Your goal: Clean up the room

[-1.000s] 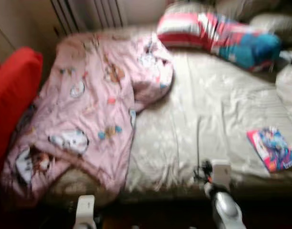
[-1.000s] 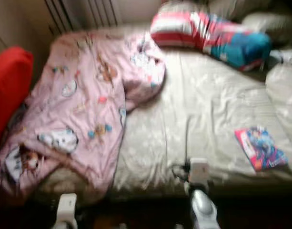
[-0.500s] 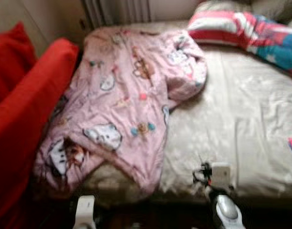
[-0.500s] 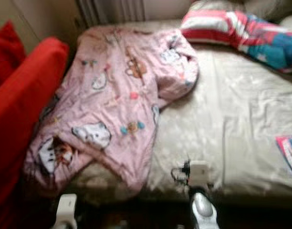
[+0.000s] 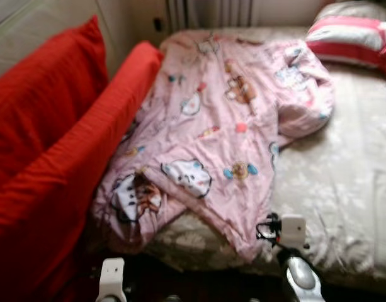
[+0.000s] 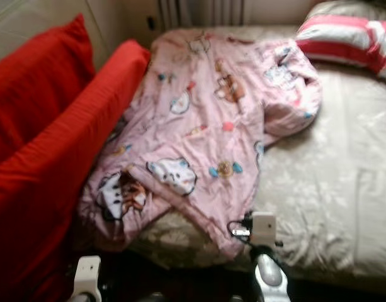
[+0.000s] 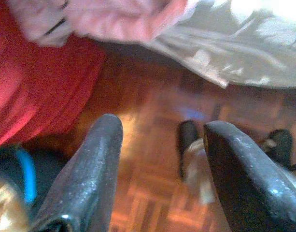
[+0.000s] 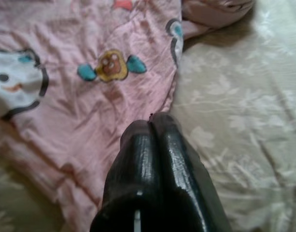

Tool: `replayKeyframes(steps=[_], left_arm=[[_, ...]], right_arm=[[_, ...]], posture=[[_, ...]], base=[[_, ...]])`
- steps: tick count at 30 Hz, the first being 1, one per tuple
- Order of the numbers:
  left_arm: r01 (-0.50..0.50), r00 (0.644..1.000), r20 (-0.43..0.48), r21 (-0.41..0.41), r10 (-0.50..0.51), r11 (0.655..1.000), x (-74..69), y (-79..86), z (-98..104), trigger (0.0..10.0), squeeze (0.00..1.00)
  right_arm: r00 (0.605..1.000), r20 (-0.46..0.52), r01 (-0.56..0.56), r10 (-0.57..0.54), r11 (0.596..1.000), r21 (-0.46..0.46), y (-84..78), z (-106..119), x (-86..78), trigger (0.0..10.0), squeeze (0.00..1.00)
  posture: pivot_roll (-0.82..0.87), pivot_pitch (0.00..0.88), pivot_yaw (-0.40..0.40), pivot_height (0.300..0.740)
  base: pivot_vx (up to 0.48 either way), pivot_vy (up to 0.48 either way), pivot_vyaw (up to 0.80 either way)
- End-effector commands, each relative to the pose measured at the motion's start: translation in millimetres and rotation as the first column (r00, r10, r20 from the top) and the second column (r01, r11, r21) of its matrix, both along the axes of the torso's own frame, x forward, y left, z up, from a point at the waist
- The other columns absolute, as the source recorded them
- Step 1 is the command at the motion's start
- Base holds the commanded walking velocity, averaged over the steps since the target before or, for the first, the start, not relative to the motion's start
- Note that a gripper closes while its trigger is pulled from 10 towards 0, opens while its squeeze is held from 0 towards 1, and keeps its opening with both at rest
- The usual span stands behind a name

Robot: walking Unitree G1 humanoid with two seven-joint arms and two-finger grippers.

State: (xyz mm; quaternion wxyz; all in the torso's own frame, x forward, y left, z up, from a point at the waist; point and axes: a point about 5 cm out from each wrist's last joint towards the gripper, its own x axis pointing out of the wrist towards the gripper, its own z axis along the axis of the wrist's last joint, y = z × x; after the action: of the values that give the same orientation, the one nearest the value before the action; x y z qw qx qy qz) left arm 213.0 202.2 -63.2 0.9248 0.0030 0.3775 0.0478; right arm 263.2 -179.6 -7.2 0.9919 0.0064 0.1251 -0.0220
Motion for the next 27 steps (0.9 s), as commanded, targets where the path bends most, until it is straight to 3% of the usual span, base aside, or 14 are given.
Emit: replayKeyframes(steps=[1,20,27], left_arm=[[-0.019,0.999,-0.027,0.005,0.019,1.0,-10.6,5.8,-5,10.0,0.0],[-0.014,1.0,0.012,-0.019,0.014,1.0,-4.6,-3.0,-2,10.0,0.0],[-0.014,0.996,0.089,-0.022,0.016,1.0,5.8,-5.3,6,10.0,0.0]], right_arm=[[1.0,-0.009,-0.013,0.014,1.0,0.021,8.5,-3,-2.3,10.0,0.0],[0.999,0.043,-0.019,0.019,1.0,0.012,6.9,7,6.2,10.0,0.0],[0.995,0.097,-0.02,0.019,1.0,0.009,5.7,14,8.5,10.0,0.0]], posture=[[-0.03,0.194,0.068,0.74],[-0.04,0.181,0.055,0.74],[-0.05,0.164,0.053,0.74]], base=[[0.0,0.0,0.0],[0.0,0.0,0.0],[0.0,0.0,0.0]])
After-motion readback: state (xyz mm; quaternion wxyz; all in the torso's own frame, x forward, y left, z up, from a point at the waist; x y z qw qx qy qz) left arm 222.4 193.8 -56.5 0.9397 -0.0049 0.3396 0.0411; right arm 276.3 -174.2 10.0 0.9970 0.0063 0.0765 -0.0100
